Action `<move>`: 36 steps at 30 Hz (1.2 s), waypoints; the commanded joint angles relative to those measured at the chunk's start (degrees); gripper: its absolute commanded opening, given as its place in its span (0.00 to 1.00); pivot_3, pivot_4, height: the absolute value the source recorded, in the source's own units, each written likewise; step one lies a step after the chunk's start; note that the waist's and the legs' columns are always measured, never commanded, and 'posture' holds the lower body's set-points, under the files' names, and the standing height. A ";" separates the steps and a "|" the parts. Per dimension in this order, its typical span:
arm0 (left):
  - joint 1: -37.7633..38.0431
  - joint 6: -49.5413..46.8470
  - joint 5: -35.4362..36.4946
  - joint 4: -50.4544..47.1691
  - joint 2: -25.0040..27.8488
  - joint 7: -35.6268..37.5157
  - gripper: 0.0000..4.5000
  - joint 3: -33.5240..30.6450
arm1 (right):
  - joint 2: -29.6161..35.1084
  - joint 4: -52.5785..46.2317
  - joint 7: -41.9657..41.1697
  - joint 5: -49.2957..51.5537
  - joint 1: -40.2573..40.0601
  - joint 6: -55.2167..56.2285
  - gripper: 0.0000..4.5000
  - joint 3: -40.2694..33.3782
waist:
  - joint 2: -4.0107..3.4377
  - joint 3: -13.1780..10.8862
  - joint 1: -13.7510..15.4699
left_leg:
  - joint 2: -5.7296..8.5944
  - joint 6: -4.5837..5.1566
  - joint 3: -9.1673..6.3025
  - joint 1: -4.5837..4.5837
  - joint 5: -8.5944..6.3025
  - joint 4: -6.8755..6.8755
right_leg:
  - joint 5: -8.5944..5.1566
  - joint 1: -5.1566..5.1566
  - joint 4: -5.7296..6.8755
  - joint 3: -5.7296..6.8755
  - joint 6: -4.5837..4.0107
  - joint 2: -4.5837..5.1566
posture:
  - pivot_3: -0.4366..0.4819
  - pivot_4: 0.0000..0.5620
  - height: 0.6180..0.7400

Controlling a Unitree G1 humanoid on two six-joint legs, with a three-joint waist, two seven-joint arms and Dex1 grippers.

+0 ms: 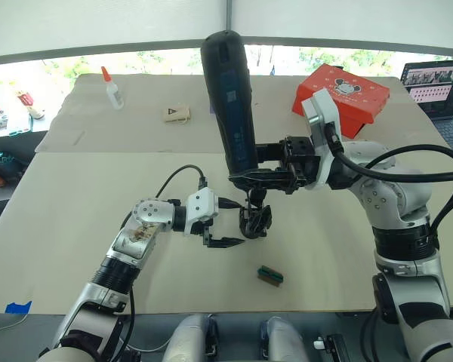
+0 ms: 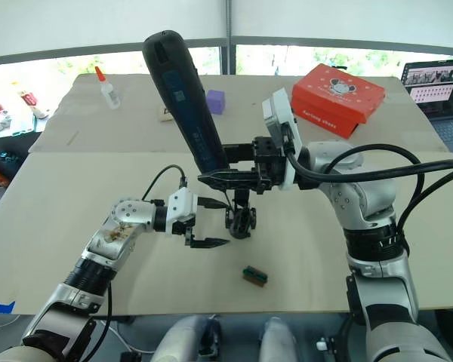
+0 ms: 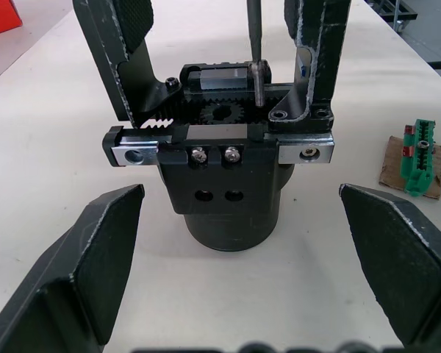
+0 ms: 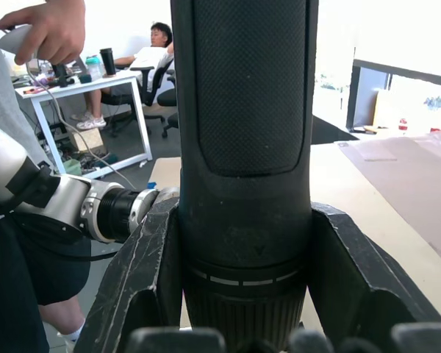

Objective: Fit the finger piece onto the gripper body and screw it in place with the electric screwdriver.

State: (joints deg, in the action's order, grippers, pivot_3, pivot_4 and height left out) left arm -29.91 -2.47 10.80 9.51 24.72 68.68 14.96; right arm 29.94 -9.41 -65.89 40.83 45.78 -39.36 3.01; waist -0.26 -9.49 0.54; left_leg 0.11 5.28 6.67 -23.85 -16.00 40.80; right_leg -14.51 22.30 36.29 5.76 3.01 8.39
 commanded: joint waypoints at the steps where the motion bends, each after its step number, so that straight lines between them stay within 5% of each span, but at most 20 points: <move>1: -0.31 0.93 0.04 -1.34 -0.26 0.00 1.00 0.22 | 0.50 -2.17 0.10 1.78 0.86 0.66 0.43 -2.54 | 0.00 0.00 0.00 | 0.00 0.00 0.00 0.00 0.00 0.00 | 0.00 0.00 0.00 0.00 0.00 0.00 | 0.48 0.27 1.00; 36: -0.31 0.71 -0.02 -1.84 -0.18 -0.09 1.00 0.18 | 0.84 -2.31 -0.43 0.66 -0.43 1.63 0.43 -1.36 | 0.00 0.00 0.02 | 0.00 0.00 0.00 0.00 0.00 0.00 | 0.00 0.00 0.00 0.00 0.00 0.00 | 0.48 0.27 1.00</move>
State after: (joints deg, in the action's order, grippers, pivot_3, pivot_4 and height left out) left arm -29.91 -2.47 10.73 9.51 24.58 68.65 14.97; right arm 30.50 -9.59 -65.97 40.65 44.41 -39.34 3.24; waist -0.26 -9.49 0.56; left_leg 0.11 5.28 6.67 -23.85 -16.00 40.80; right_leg -14.51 22.30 36.29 5.76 3.01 8.39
